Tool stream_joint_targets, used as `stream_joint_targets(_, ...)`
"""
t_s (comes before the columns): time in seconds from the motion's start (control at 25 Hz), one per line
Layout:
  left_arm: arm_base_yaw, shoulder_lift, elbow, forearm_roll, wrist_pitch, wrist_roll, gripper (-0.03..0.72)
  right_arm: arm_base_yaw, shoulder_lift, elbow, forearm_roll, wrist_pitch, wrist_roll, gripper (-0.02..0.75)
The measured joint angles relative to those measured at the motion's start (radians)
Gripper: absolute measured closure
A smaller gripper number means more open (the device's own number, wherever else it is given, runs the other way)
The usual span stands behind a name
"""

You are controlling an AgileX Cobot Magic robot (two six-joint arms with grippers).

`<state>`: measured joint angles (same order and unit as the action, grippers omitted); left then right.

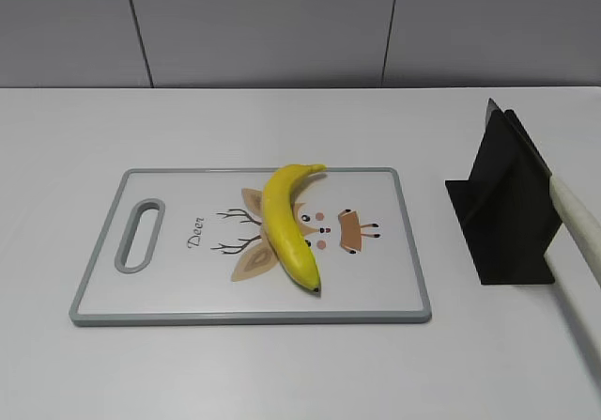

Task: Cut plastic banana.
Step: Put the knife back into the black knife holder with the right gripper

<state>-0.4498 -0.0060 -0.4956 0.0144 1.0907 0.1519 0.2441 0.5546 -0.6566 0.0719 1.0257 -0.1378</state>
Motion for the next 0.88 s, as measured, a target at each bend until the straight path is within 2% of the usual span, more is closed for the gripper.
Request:
stream_joint_targets(0.24,0.0,0.0,0.0,-0.001,-0.001,0.001,0.208,0.0,-0.155,0.069,0.012,0.0,-0.019,0.15)
stream_joint_targets(0.36,0.002,0.0,0.0,-0.009,-0.001,0.001,0.208,0.0,-0.213,0.121,0.054,0.002,-0.041,0.15)
stream_joint_targets(0.44,0.026,0.0,0.0,-0.014,-0.001,0.001,0.208,0.0,-0.241,0.141,0.073,0.015,-0.061,0.15)
stream_joint_targets(0.88,0.356,0.0,0.0,-0.014,-0.002,0.001,0.208,0.0,-0.411,0.145,0.083,0.017,-0.071,0.18)
